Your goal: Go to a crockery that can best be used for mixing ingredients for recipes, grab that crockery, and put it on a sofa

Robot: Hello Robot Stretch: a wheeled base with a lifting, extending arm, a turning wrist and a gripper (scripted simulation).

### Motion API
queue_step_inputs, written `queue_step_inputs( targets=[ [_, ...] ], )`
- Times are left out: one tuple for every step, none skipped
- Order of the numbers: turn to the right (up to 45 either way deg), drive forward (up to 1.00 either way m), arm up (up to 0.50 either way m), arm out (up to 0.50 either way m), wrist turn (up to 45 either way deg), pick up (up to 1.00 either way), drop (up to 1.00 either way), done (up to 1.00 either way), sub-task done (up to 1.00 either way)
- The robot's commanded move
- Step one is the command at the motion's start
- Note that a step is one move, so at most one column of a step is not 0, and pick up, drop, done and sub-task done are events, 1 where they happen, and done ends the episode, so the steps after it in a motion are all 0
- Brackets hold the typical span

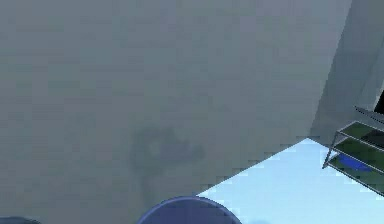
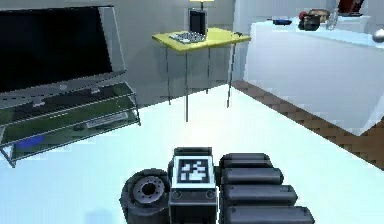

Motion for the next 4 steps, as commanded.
queue_step_inputs(
  targets=[
    [-30.0,0.00,0.00,0.00,0.0,0.00,0.00,0.00,0.00],
    [-45.0,0.00,0.00,0.00,0.0,0.00,0.00,0.00,0.00],
    [-45.0,0.00,0.00,0.00,0.0,0.00,0.00,0.00,0.00],
    [45.0,0.00,0.00,0.00,0.0,0.00,0.00,0.00,0.00]
  ],
)
